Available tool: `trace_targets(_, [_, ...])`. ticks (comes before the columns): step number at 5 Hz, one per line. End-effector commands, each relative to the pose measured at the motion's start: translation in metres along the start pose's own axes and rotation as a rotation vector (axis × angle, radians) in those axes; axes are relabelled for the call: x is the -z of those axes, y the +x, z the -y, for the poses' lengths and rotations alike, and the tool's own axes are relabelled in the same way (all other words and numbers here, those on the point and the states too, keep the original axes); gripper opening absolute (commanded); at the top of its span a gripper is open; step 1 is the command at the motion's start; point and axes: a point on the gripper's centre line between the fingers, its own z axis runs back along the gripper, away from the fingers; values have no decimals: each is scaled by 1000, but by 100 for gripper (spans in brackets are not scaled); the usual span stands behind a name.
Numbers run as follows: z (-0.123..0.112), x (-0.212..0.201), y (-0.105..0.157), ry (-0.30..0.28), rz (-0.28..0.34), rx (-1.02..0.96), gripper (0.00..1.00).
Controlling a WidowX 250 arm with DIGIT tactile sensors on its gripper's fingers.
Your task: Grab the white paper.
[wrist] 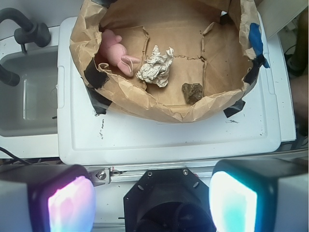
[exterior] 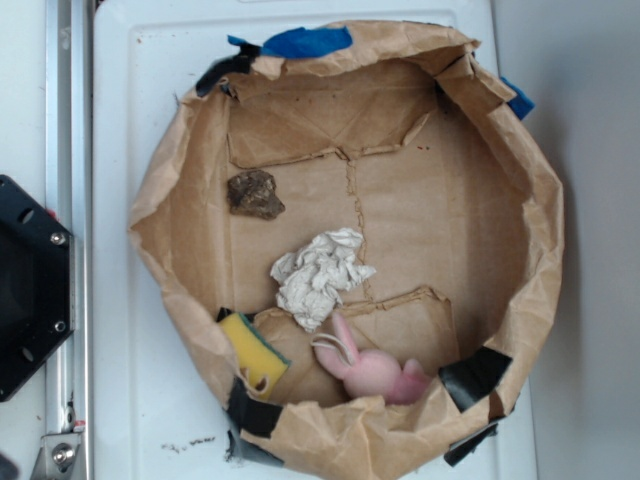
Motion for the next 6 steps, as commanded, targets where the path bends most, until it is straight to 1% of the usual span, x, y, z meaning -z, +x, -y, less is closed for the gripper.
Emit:
trace_targets(1, [0,0,0,0,0,0,100])
trace_targets(2, [4,3,33,3,-8,-6,100])
trace_targets(3, [12,7,55,-29,-4,48,100])
trace_targets(4, [16,13,75,-31,19,192,100])
trace_targets(5, [18,26,92,-15,13,319,100])
trace_targets(6, [4,34,108,-32,9,315,100])
